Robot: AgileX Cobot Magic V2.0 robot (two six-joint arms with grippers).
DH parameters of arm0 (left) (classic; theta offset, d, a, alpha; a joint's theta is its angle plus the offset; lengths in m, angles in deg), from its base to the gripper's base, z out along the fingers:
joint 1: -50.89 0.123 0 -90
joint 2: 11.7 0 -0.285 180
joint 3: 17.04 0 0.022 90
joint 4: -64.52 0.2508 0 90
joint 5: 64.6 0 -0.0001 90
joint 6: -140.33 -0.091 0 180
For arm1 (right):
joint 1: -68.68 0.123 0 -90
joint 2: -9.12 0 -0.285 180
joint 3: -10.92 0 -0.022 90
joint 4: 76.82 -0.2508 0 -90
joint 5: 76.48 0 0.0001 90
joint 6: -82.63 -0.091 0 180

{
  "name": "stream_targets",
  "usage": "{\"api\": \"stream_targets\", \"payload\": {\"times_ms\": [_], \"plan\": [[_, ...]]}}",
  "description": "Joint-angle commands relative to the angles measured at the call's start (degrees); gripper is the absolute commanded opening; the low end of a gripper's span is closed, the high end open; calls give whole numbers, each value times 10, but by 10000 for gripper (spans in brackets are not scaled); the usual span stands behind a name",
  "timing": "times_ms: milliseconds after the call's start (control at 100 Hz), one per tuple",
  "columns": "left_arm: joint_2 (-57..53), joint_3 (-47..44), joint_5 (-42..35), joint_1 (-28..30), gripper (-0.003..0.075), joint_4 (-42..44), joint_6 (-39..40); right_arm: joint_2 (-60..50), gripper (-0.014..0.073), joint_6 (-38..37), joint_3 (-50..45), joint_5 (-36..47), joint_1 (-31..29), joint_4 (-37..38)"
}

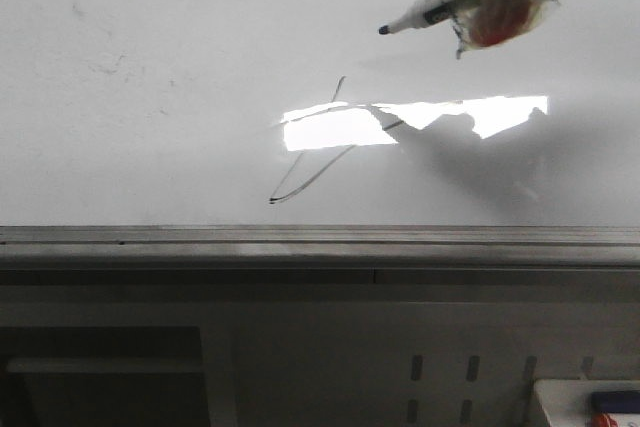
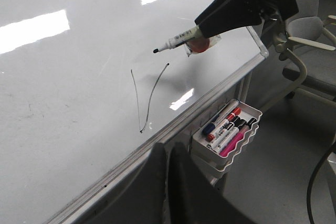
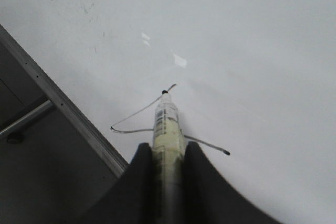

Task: Write number 4 on whiteboard

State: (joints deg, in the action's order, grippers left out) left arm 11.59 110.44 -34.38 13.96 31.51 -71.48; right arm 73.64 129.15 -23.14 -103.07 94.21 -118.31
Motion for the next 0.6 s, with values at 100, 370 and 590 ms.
{"api": "stream_targets", "payload": {"times_ms": [100,370,590], "plan": [[5,15,-42,0,-20,-17,5,40,-52,0,20,65,9,-7],[5,15,-42,0,-20,-18,5,72,-52,0,20,77,9,-6],[5,15,-42,0,-20,-18,5,74,-52,0,22,81,9,-6]]}}
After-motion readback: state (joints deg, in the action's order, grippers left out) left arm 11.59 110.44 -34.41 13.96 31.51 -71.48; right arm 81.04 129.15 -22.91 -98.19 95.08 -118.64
